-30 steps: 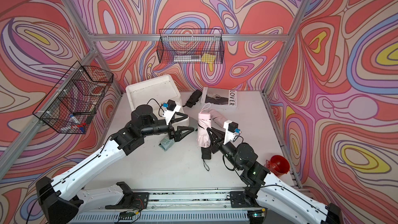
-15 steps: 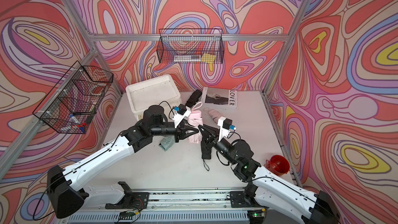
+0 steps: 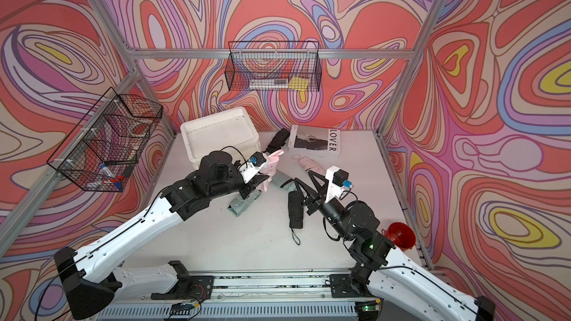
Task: Place the umbrella in the drawer by color
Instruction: Place the umbrella in the drawer.
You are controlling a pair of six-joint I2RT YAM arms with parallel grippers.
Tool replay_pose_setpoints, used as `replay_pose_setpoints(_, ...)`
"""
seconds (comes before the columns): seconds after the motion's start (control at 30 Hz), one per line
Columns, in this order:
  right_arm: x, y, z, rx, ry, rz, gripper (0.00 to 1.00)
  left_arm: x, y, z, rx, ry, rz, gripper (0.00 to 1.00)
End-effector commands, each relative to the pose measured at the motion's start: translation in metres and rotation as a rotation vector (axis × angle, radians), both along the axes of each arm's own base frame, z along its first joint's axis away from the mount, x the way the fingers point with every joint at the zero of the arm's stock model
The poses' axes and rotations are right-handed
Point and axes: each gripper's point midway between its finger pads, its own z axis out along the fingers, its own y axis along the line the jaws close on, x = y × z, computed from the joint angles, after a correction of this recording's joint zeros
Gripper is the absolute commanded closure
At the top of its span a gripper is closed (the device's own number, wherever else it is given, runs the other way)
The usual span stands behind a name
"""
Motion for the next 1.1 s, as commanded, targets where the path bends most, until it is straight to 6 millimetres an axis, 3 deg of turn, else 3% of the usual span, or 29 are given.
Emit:
replay_pose_setpoints(0.0, 0.009, -0.008, -0.033, -0.143, 0.056, -0.082, 0.37, 0.022, 0.051, 0.060, 0.189, -0.299, 0.190, 1.00)
replay_pose_setpoints(0.1, 0.011, -0.005, -0.040, -0.148, 0.059, -0.077, 0.37, 0.035, 0.065, 0.061, 0.364, -0.363, 0.239, 1.00)
replay_pose_setpoints(0.33, 0.014, 0.002, -0.051, -0.170, 0.105, -0.056, 0.35, 0.066, 0.097, -0.010, 0.946, -0.325, 0.273, 1.00)
replay_pose_setpoints(0.43, 0.013, 0.002, -0.052, -0.166, 0.111, -0.051, 0.35, 0.064, 0.094, -0.025, 0.961, -0.290, 0.239, 1.00)
replay_pose_setpoints(0.57, 0.012, 0.003, -0.053, -0.163, 0.117, -0.046, 0.35, 0.063, 0.091, -0.027, 0.925, -0.238, 0.246, 1.00)
replay_pose_setpoints(0.63, 0.012, 0.003, -0.053, -0.163, 0.120, -0.045, 0.35, 0.059, 0.091, -0.035, 0.918, -0.189, 0.232, 0.89)
replay_pose_setpoints(0.8, 0.012, 0.002, -0.054, -0.166, 0.123, -0.047, 0.34, 0.055, 0.096, -0.057, 0.954, -0.118, 0.233, 0.75)
replay_pose_setpoints(0.97, 0.013, 0.002, -0.055, -0.170, 0.128, -0.055, 0.34, 0.053, 0.104, -0.064, 0.978, -0.103, 0.260, 0.65)
replay_pose_setpoints(1.07, 0.014, 0.002, -0.055, -0.171, 0.130, -0.057, 0.34, 0.052, 0.108, -0.066, 0.985, -0.094, 0.275, 0.52)
